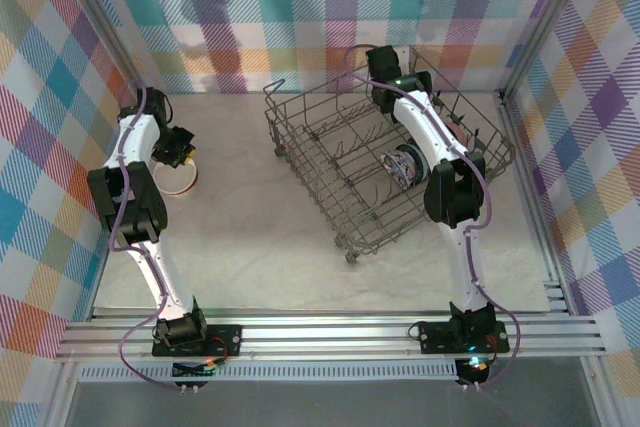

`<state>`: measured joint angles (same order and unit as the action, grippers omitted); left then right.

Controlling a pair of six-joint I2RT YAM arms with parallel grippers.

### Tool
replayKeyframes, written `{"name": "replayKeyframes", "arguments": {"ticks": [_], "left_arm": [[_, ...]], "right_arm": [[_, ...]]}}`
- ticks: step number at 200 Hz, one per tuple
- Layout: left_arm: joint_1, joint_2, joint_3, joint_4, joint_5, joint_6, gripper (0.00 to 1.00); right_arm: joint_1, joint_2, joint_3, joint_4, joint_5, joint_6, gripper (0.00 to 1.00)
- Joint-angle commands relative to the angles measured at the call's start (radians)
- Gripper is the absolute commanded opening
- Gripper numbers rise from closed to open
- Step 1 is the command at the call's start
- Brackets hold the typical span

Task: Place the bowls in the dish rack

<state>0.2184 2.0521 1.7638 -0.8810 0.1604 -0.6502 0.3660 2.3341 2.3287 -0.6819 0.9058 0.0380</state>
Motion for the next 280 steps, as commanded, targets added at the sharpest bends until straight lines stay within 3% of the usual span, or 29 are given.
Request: {"name": "replayKeyframes", "arguments": {"ticks": [1, 113, 157, 218, 251, 280], "left_arm": [[-0.031, -0.044, -0.016, -0.004, 0.034, 0.005, 0.12], [-0.053, -0.190, -0.023, -0.029, -0.016, 0.042, 0.04], [-0.077, -0.287, -0.046, 0.054, 0.001, -0.009, 0.01], [-0.168, -0.392, 0.018, 0.264, -0.010, -0.153, 0.00], [-0.233, -0.410, 0.049, 0.373, -0.036, -0.233, 0.00], [-0.282, -0.391, 0.109, 0.391, -0.072, -0.239, 0.00]], "right_arm": [[0.001, -0.041, -0.020, -0.002, -0.010, 0.010, 0.69], [0.005, -0.127, -0.099, -0.012, -0.054, 0.033, 0.70], [0.011, -0.169, -0.092, -0.032, -0.096, 0.039, 0.70], [0.069, -0.228, -0.037, -0.026, -0.426, -0.005, 0.67], [0.152, -0.258, -0.020, 0.087, -0.736, -0.049, 0.63], [0.258, -0.202, 0.082, 0.129, -0.874, -0.127, 0.61]]}}
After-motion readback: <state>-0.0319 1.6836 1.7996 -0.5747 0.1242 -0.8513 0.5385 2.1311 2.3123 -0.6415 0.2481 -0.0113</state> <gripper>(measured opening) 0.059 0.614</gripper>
